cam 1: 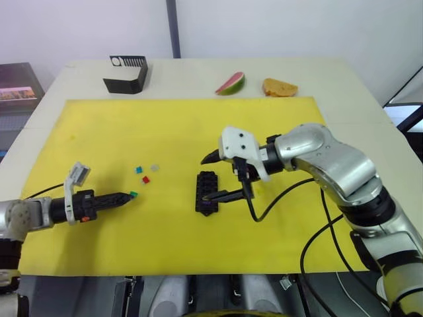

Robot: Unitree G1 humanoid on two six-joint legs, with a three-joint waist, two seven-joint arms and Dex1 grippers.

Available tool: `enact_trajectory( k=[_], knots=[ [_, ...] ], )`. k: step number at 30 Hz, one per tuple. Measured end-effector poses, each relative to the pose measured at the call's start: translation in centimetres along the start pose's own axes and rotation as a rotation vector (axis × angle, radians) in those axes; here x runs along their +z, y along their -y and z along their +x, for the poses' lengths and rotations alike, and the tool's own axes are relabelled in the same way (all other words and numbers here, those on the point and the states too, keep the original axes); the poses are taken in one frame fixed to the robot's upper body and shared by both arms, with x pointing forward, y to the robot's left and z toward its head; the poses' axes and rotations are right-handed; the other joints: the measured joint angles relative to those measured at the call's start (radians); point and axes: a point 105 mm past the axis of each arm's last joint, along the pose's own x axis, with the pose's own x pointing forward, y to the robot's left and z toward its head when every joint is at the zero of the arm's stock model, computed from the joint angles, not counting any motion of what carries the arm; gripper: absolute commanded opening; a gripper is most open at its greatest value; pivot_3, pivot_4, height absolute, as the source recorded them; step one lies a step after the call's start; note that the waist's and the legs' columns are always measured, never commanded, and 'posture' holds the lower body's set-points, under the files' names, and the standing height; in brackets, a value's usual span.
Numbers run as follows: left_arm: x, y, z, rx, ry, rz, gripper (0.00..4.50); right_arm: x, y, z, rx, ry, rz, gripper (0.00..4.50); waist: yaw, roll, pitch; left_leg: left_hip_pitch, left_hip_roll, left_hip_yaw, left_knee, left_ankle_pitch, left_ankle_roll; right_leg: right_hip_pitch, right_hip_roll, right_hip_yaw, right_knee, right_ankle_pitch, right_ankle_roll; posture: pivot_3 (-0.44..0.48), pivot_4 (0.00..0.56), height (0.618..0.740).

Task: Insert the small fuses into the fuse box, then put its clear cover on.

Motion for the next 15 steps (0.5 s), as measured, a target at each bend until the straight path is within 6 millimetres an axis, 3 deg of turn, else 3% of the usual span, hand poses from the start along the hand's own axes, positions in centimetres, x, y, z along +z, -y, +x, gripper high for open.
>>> enact_trajectory(
  k=[1,3,6,15],
  knots=[
    [0.08,-0.03,0.08,-0.002,0.004,-0.004,2.64,-0.01,0.01,0.00,-0.001,0.000,0.001,4.50,0.001,0.000,0.000,0.000,0.000,0.000,0.000,0.000,0.000,0.000,0.000,0.000,0.000,0.000,0.000,0.000,0.150,0.740],
    [0.17,-0.02,0.19,-0.004,0.008,-0.007,2.09,-0.02,0.03,0.00,-0.003,-0.001,0.002,4.50,0.001,0.000,0.000,0.000,0.000,0.000,0.000,0.000,0.000,0.000,0.000,0.000,0.000,0.000,0.000,0.000,0.150,0.740],
    [0.11,-0.21,0.34,0.014,0.006,-0.013,0.85,-0.03,0.06,0.01,-0.006,-0.001,0.002,4.50,-0.001,0.000,0.000,0.000,0.000,0.000,0.000,0.000,0.000,0.000,0.000,0.000,0.001,0.000,0.000,0.000,0.150,0.740],
    [0.05,-0.16,0.56,0.026,-0.002,-0.012,0.85,-0.06,0.13,0.02,-0.013,-0.002,0.001,4.50,-0.003,0.000,0.000,0.000,0.000,0.000,0.000,0.000,0.000,0.000,0.000,0.000,0.001,0.000,0.000,0.000,0.150,0.740]
  ],
)
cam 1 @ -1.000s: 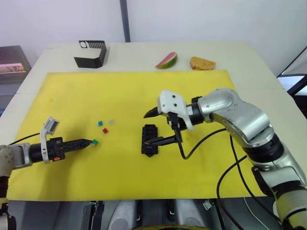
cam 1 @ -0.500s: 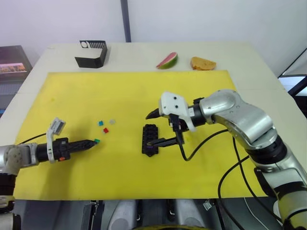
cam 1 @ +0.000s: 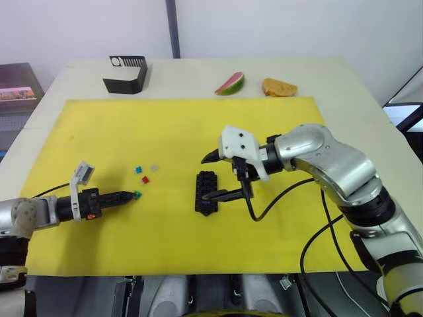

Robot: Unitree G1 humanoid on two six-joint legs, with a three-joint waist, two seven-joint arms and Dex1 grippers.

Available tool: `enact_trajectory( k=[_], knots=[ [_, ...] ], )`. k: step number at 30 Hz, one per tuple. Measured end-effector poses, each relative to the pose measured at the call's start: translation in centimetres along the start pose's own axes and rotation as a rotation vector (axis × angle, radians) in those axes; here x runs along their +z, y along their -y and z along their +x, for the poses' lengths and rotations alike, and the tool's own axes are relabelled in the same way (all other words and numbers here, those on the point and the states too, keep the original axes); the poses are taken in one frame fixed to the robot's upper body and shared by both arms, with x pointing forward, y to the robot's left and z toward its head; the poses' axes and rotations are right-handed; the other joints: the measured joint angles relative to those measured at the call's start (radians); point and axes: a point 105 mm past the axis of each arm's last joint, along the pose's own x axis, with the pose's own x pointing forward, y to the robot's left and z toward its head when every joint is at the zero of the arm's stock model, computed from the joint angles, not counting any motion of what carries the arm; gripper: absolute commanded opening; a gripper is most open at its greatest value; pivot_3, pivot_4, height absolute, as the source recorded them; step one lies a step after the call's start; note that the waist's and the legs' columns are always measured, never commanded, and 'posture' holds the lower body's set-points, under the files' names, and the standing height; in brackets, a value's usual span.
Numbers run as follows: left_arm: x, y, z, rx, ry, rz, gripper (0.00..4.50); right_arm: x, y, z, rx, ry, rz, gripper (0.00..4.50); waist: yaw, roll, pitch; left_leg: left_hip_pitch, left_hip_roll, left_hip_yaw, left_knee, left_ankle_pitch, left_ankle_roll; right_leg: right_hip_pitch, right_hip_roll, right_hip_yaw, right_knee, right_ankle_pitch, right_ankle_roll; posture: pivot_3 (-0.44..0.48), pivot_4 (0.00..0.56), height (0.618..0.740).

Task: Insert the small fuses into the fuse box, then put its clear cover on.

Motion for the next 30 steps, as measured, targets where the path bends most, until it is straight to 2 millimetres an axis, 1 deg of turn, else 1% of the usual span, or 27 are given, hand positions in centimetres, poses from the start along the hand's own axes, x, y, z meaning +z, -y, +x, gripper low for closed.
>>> enact_trajectory(
  k=[14,19,22,30],
  knots=[
    [0.03,0.69,0.34,0.001,-0.023,0.038,0.85,-0.03,0.00,0.06,-0.003,0.003,-0.004,4.50,0.000,0.000,0.000,0.000,0.000,0.000,0.000,0.000,0.000,0.000,0.000,0.000,0.000,0.000,0.000,0.000,0.150,0.740],
    [-0.25,0.51,0.45,0.000,-0.031,0.063,0.85,-0.04,0.00,0.09,-0.004,0.003,-0.004,4.50,-0.001,0.000,0.000,0.000,0.000,0.000,0.000,0.000,0.000,0.000,0.000,0.000,0.000,0.000,0.000,0.000,0.150,0.740],
    [-0.32,0.42,0.42,0.003,-0.031,0.069,0.02,-0.04,0.00,0.11,-0.004,0.003,-0.004,4.50,-0.001,0.000,0.000,0.000,0.000,0.000,0.000,0.000,0.000,0.000,0.000,0.000,0.000,0.000,0.000,0.000,0.150,0.740],
    [-0.50,0.31,0.40,0.005,-0.031,0.073,0.02,-0.08,-0.05,0.20,-0.001,0.000,-0.005,4.50,-0.002,0.000,0.000,0.000,0.000,0.000,0.000,0.000,0.000,0.000,0.000,0.000,0.000,0.000,0.000,0.000,0.150,0.740]
  ],
)
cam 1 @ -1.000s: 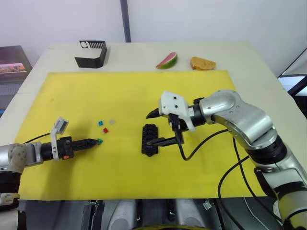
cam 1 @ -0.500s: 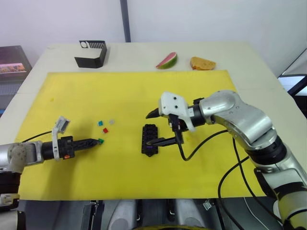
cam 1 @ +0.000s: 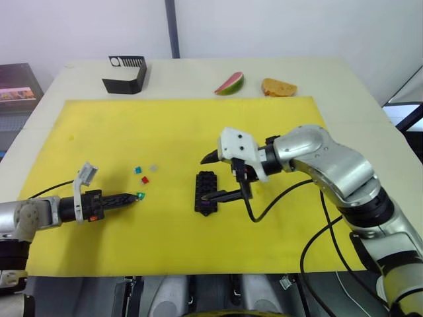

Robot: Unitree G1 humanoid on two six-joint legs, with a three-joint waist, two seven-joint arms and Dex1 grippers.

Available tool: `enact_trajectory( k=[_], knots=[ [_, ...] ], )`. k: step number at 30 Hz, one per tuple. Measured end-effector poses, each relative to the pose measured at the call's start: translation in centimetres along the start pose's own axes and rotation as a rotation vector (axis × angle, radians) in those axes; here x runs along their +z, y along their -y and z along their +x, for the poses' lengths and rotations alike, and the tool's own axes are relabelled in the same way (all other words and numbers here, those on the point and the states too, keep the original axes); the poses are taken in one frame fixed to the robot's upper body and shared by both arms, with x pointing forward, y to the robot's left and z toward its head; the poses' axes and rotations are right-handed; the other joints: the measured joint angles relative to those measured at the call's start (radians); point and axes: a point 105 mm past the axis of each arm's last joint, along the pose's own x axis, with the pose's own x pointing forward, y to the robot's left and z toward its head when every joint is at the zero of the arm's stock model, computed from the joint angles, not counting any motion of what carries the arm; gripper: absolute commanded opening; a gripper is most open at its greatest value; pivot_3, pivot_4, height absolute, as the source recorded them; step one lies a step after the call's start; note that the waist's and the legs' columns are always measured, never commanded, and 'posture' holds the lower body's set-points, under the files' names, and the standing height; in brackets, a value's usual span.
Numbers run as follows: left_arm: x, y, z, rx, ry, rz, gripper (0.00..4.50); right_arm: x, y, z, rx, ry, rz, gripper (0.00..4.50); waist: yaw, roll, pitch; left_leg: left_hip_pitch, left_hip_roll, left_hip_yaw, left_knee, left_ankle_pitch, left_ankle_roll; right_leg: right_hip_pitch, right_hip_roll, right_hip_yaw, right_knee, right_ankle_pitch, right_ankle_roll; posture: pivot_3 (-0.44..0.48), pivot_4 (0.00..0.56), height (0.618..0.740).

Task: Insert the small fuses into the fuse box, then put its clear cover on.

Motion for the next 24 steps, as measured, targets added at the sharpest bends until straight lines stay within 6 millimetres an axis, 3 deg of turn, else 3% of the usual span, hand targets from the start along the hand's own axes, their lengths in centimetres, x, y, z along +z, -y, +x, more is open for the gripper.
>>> enact_trajectory(
  k=[15,19,24],
  knots=[
    [-0.2,0.7,-0.3,-0.009,-0.003,0.034,0.02,-0.1,0.0,0.0,-0.002,0.001,0.002,4.50,0.000,0.000,0.000,0.000,0.000,0.000,0.000,0.000,0.000,0.000,0.000,0.000,-0.001,0.000,0.000,0.000,0.150,0.740],
    [1.1,3.3,0.0,-0.089,0.022,0.120,0.02,0.1,-0.1,-1.0,0.010,0.073,0.126,4.50,0.004,-0.001,0.000,-0.001,0.000,0.000,0.000,0.000,0.001,0.001,-0.001,0.000,-0.002,0.000,0.000,0.000,0.150,0.740],
    [2.6,9.5,1.2,-0.265,0.008,0.315,0.02,1.6,-0.3,-3.3,0.050,0.221,0.321,4.50,0.001,-0.001,0.000,0.000,0.000,-0.001,-0.001,-0.001,0.001,0.002,-0.001,0.000,-0.004,0.000,0.000,0.000,0.150,0.740]
  ],
)
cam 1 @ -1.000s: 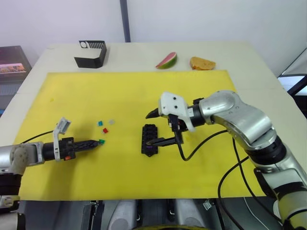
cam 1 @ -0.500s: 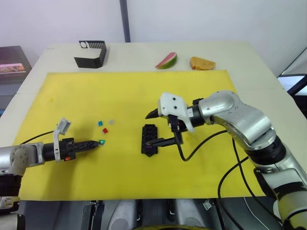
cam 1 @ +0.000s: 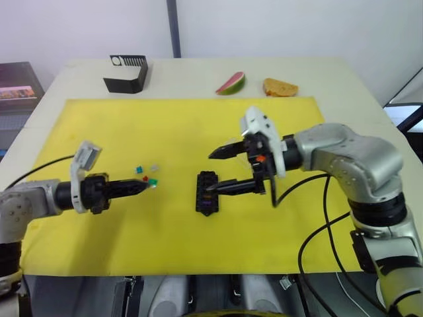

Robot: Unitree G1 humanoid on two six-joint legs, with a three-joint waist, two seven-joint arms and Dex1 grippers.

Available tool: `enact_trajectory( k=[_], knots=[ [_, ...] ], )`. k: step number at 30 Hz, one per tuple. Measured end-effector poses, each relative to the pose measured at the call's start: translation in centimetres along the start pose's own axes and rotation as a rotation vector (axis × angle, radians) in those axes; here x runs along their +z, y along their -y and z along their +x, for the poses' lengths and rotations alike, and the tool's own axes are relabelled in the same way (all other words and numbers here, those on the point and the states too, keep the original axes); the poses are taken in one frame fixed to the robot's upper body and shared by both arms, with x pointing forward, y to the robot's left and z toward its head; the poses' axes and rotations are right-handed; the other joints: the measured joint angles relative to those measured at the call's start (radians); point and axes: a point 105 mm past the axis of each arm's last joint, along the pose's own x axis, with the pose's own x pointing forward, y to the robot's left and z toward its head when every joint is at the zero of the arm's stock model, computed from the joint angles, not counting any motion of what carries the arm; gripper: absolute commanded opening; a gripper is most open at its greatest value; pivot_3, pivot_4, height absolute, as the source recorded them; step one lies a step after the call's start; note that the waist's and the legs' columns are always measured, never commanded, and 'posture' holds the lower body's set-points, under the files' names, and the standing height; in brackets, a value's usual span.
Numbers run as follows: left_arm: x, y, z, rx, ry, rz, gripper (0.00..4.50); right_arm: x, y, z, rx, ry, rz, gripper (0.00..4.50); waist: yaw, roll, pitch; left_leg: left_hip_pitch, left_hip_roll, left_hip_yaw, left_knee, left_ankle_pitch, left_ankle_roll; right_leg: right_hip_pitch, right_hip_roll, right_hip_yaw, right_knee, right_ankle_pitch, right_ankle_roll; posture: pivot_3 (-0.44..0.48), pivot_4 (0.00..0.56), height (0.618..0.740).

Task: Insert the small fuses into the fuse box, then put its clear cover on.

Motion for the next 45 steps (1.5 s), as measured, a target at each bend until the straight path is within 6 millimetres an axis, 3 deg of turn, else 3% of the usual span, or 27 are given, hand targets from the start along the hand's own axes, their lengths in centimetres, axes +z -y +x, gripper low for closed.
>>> enact_trajectory(
  k=[2,5,8,10,21,24,45],
  knots=[
    [0.5,2.0,1.5,-0.089,-0.015,0.067,0.02,0.6,-0.1,-0.7,0.030,0.078,0.120,4.50,-0.002,0.000,0.000,0.000,0.000,0.000,0.000,0.000,0.000,0.000,0.000,0.000,0.000,0.000,0.000,0.000,0.150,0.740],
    [1.2,3.5,2.7,-0.149,-0.018,0.124,0.02,0.4,0.4,-1.3,0.024,0.114,0.246,4.50,-0.002,0.000,0.000,0.000,0.000,0.000,0.000,0.000,-0.001,0.000,0.000,0.000,0.000,0.000,0.000,0.000,0.150,0.740],
    [1.6,4.2,3.8,-0.190,-0.025,0.156,0.00,0.4,0.0,-1.1,0.053,0.124,0.302,3.62,-0.002,0.000,0.000,0.000,0.000,0.000,0.000,0.001,-0.001,0.000,0.001,0.000,0.000,0.000,0.000,0.000,0.150,0.740],
    [1.8,4.5,4.2,-0.208,-0.025,0.172,0.00,0.3,-0.4,-0.8,0.074,0.116,0.318,2.71,-0.002,0.000,0.000,0.000,0.000,0.000,0.000,0.001,-0.002,0.000,0.001,0.000,0.000,0.000,0.000,0.000,0.150,0.740],
    [2.6,4.8,5.5,-0.250,-0.026,0.206,0.00,0.3,-1.0,0.6,0.085,0.104,0.325,2.71,-0.002,0.000,0.000,0.000,0.000,0.000,0.000,0.002,-0.004,0.000,0.002,0.000,0.000,0.000,0.000,0.000,0.150,0.740],
    [2.7,4.8,5.5,-0.249,-0.020,0.214,0.00,0.2,-1.2,0.8,0.093,0.091,0.329,1.90,-0.002,0.000,0.000,0.000,0.000,0.000,0.000,0.002,-0.004,0.000,0.002,0.000,0.000,0.000,0.000,0.000,0.150,0.740],
    [2.7,4.6,5.5,-0.234,-0.007,0.226,0.00,0.4,-1.5,1.3,0.112,0.085,0.322,1.90,-0.002,0.000,0.000,0.000,0.000,0.000,0.000,0.002,-0.003,0.000,0.002,0.000,0.000,0.000,0.000,0.000,0.150,0.740]
  ],
)
